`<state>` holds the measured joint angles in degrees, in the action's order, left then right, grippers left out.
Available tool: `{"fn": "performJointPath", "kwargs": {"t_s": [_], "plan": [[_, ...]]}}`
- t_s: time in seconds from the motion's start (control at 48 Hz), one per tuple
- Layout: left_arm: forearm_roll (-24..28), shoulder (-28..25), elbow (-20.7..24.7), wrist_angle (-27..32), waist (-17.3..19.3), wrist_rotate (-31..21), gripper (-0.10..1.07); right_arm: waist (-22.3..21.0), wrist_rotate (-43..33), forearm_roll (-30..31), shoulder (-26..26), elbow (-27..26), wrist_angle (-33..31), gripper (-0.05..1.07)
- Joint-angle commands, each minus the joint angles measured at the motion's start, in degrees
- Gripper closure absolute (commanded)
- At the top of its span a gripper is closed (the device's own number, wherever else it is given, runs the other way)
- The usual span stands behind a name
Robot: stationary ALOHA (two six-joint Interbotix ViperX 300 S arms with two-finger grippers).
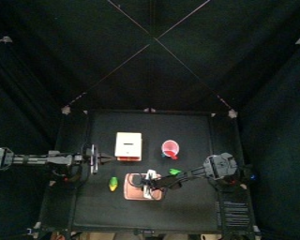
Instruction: Put sushi roll below peas
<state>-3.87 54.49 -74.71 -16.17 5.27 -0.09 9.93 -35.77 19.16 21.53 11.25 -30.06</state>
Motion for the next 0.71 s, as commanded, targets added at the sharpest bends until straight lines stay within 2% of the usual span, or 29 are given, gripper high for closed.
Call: {"fn": "performJointPath", "kwargs": {"t_s": [0.0,0.312,0.5,0.688], "plan": [[-0.09,-0.35,0.79,-0.53,0.18,0.00,0.56,0.00,0.00,0.00,-2.64,-1.49,0.18,0.40],[-0.09,-0.35,0.79,-0.53,0.18,0.00,0.56,1.93,0.00,1.05,-8.96,2.11,-1.05,0.40],[-0.09,-0.35,0.79,-0.44,0.18,0.00,0.56,4.13,-0.70,1.05,-14.24,8.09,-0.88,0.40],[-0.09,-0.26,0.70,-0.53,0.26,0.00,0.56,8.09,-1.05,0.70,-19.51,15.38,-0.26,0.40]]}}
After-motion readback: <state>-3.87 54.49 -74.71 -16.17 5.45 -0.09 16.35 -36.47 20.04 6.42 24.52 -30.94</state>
